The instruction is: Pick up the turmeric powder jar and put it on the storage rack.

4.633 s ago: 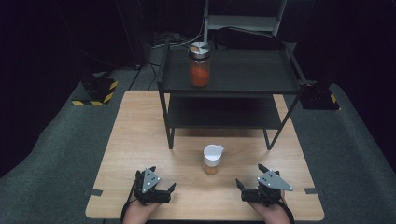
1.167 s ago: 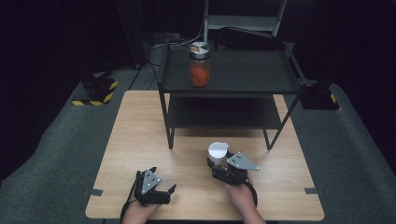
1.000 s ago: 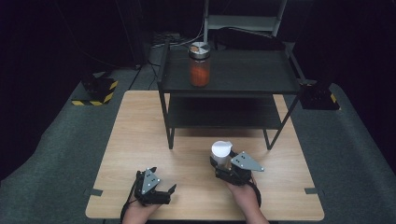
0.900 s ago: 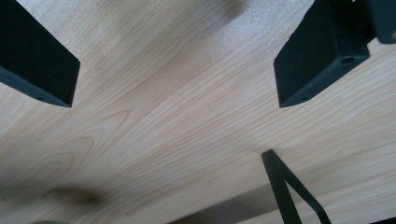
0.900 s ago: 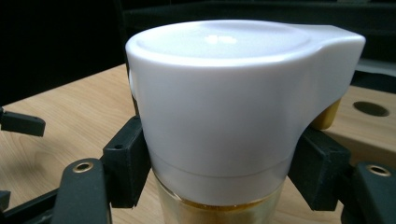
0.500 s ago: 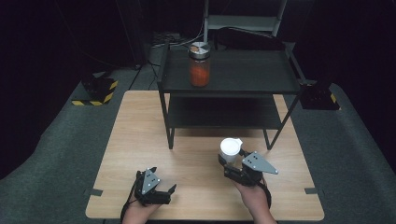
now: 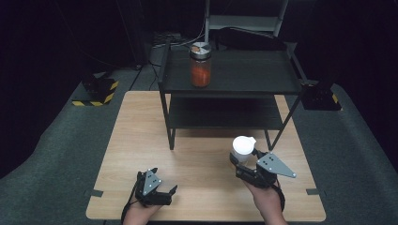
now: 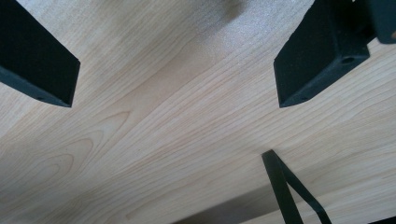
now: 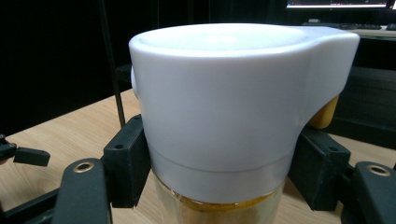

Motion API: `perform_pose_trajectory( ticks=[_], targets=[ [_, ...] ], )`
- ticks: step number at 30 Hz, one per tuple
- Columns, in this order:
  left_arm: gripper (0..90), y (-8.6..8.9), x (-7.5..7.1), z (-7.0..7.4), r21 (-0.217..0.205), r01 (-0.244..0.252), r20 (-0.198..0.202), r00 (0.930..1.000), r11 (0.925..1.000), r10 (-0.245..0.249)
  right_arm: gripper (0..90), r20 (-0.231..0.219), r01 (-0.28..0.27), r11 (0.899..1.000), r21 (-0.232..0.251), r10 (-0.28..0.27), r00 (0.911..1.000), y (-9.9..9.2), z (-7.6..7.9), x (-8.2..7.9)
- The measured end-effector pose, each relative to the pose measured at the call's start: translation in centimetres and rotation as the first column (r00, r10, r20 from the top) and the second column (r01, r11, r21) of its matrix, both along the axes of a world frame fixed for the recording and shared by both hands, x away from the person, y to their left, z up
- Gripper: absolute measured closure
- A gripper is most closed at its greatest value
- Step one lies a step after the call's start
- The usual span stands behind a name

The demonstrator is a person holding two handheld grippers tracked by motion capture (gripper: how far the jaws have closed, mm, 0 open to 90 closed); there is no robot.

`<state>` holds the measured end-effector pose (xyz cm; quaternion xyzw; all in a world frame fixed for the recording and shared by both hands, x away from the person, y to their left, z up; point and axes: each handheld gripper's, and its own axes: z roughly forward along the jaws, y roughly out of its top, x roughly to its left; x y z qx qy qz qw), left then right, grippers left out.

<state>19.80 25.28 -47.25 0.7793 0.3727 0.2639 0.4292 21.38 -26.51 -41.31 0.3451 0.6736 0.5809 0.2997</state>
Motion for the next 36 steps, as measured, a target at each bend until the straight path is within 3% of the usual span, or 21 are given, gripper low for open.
perform_pose_trajectory(
  ticks=[19,36],
  targets=[
    [0.6,0.0,0.0,0.0,-0.002,0.002,0.0,1.0,1.0,-0.002,30.1,0.022,0.022,0.999,0.03,-0.022,0.9995,-1.4,2.1,-0.9],
    [0.6,0.2,0.1,0.0,-0.01,0.006,-0.001,1.0,0.9999,-0.006,30.1,0.084,0.037,0.999,0.022,-0.039,0.9957,-1.6,5.8,-1.1]
  ],
)
